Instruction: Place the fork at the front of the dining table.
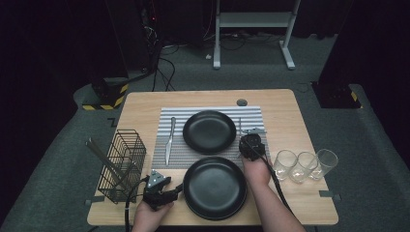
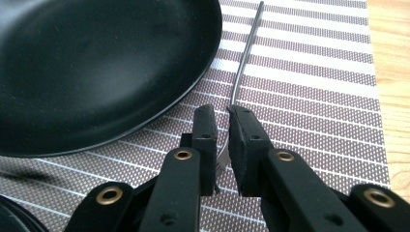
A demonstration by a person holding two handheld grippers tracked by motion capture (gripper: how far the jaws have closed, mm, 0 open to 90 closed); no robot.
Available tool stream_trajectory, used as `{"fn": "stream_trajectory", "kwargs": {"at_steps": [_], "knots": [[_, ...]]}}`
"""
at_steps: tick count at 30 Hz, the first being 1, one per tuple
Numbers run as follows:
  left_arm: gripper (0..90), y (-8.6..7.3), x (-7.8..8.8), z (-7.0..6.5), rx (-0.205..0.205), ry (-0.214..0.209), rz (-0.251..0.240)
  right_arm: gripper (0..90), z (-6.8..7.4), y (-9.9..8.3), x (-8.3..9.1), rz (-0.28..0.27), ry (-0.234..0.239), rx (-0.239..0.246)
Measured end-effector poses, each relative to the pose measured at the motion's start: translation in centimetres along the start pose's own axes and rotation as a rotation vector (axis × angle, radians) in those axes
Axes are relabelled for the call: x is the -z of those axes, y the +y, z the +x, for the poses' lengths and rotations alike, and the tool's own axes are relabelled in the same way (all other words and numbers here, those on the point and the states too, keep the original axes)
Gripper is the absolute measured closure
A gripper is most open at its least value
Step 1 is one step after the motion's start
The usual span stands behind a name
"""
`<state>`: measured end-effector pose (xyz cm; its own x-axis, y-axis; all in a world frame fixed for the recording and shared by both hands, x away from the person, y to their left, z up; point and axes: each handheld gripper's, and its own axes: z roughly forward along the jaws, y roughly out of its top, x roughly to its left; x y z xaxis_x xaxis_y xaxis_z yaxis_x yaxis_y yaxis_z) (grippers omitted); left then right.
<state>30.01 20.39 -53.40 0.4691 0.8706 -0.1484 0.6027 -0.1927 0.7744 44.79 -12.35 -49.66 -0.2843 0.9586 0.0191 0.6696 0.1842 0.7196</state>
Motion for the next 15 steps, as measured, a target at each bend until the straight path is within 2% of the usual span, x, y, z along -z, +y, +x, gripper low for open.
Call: {"fn": "stream_trajectory", "kwargs": {"at_steps": [15], "knots": [[39.2,-0.01,0.01,0.02,0.002,-0.005,-0.001,79.6,-0.38,-0.39,-0.72,0.016,-0.039,-0.003]]}}
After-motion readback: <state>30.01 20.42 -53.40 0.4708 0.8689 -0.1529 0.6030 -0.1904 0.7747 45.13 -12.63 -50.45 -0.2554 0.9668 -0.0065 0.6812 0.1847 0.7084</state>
